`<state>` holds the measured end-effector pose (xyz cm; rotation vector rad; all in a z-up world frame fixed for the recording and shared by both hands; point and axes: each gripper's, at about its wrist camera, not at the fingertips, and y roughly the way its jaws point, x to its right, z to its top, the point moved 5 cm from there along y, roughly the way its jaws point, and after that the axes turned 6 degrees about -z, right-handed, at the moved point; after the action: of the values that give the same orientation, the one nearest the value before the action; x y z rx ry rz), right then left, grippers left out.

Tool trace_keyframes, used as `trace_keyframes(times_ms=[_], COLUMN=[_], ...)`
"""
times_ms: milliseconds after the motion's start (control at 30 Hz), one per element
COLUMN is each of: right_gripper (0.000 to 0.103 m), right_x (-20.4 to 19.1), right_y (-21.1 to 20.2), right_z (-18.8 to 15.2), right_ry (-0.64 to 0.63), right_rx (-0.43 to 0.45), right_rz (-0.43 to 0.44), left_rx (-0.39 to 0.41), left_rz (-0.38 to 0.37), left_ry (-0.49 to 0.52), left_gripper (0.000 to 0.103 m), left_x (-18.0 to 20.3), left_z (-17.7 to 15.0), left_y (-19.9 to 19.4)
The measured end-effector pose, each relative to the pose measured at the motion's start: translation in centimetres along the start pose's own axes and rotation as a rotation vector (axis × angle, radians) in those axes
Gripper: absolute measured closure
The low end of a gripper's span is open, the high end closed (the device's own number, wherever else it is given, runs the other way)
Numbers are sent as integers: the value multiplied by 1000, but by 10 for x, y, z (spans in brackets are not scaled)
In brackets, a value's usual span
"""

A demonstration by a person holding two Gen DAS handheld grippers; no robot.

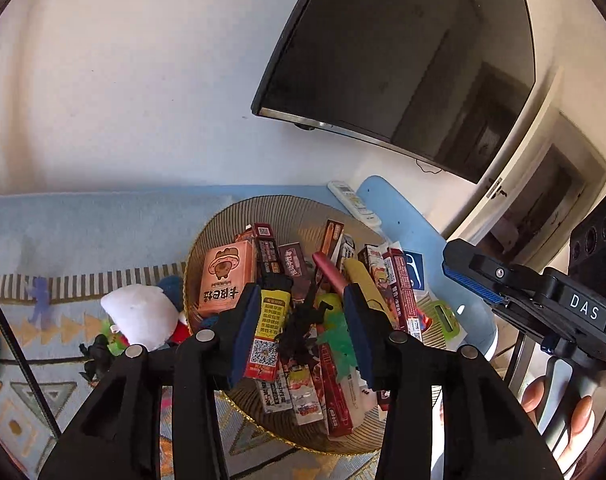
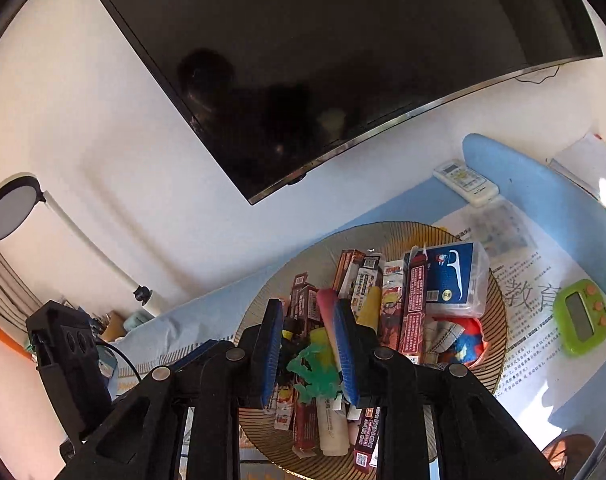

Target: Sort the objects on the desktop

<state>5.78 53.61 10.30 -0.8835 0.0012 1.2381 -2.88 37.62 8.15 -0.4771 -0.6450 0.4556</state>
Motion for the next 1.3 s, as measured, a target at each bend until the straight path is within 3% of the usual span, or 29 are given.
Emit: trace_keyframes(times_ms=[233,267,633,767,900,1100,1300], right_gripper=[74,68,64,64,64,64,56], right_x=[-25,-28,-104,-129,-144,-147,-144], right_y=[-13,-12,16,31,49,74,100], right_z=[-55,-65,-149,-176,-200,-221,-221], right_ry=[-61,-65,-184,-248,-314,-463,-564], right_rx=[-65,-76,-277,-320,-348,-325,-317], right_rz=[38,33,119,115,86,-63,-167], left_rx=[70,77,192,196,176,108,-28], left_rz=[252,273,574,628,650,694,821], left_ry=[105,126,201,190,138,74,-32], left_gripper=[61,61,58,58,58,58,55], left_x=[-4,-2,-21,-35,-61,-106,-172], left_z=[-26,-32,-84,-103,-121,-145,-177], left_y=[-61,-71,-182,-208,-224,-222,-207])
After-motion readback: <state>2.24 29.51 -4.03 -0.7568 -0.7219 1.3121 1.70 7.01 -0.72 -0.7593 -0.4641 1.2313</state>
